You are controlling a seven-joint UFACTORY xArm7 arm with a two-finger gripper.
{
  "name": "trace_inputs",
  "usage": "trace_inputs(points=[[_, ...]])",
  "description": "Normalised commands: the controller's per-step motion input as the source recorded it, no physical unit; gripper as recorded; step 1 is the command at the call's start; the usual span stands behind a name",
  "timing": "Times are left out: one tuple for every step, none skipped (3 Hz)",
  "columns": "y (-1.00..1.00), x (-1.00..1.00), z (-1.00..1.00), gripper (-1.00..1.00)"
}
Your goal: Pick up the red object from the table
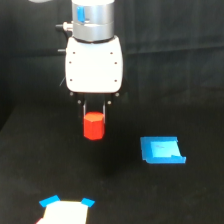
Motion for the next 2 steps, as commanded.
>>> trace_inputs(points=[[0.06,0.22,0.27,-0.91],[0.28,0.26,-0.15,-1.00]])
